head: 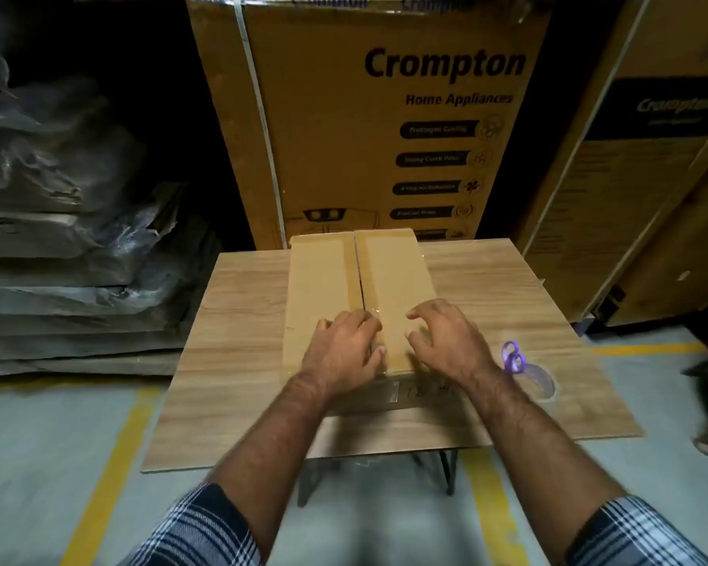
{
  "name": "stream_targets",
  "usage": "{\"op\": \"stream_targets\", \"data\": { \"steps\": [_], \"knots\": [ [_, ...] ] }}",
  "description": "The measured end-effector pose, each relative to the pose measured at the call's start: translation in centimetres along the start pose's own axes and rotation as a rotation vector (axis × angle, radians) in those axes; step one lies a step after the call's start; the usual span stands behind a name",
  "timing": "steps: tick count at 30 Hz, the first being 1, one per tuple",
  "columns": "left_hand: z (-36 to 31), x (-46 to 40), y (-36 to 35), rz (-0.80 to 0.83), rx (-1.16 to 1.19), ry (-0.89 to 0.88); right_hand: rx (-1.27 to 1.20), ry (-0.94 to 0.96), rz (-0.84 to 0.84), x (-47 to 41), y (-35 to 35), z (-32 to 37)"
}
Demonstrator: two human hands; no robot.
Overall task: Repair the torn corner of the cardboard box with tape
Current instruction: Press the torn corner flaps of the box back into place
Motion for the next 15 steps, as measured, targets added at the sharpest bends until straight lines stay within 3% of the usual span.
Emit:
{"op": "stream_targets", "data": {
  "steps": [5,15],
  "knots": [
    [-0.9,0.9,-4.2,0.086,0.013,-0.035,0.079,-0.128,0.068,1.0,-3.1,-3.6],
    [-0.2,1.9,-7.7,-0.187,0.059,-0.013,-0.006,-0.082,-0.229,2.2,-5.2,-5.4]
  ]
}}
Point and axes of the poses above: each hand's wrist, its own x-axis away from the middle knuckle, its own y-axis out of the back of the hand, z = x × y, the point moved 7 cm from there along -x, towards the middle knuckle, and after that the axes turned 8 degrees about -x, right-handed, at the moved point
